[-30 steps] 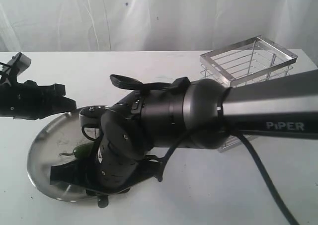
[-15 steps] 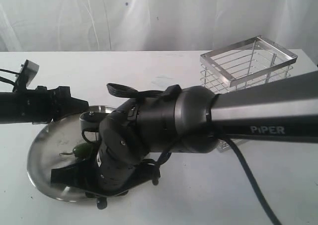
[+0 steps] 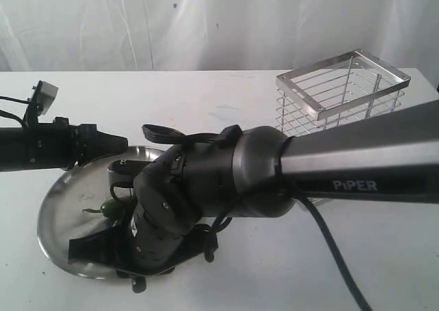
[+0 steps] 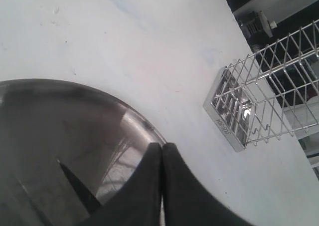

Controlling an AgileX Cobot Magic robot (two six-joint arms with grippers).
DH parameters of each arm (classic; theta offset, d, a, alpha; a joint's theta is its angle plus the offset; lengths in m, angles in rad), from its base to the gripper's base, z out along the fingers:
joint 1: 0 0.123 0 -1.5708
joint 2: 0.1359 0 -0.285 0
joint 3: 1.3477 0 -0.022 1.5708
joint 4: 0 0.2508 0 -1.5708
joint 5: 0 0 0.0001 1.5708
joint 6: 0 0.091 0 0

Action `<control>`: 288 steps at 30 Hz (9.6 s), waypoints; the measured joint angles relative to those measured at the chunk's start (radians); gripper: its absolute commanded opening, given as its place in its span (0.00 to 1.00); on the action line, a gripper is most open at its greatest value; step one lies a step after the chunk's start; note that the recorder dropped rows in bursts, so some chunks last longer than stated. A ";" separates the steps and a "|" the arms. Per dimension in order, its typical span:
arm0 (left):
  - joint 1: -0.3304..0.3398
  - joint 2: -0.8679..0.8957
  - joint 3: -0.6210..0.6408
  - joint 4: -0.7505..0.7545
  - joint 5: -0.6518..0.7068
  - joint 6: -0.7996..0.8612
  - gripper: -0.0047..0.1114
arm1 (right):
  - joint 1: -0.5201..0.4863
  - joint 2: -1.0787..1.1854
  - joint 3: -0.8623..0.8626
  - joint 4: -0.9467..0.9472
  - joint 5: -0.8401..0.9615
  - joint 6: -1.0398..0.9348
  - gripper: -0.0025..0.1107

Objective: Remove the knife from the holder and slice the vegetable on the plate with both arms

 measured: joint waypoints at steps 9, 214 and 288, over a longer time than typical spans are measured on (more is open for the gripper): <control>0.000 0.000 0.000 0.000 -0.020 0.011 0.04 | 0.000 0.004 0.000 0.000 -0.020 0.004 0.02; -0.152 0.046 -0.084 0.289 -0.267 -0.250 0.04 | 0.022 0.010 -0.003 0.092 0.232 -0.072 0.02; -0.182 0.019 -0.004 0.215 -0.254 -0.198 0.04 | 0.022 -0.013 -0.003 0.072 0.355 -0.101 0.02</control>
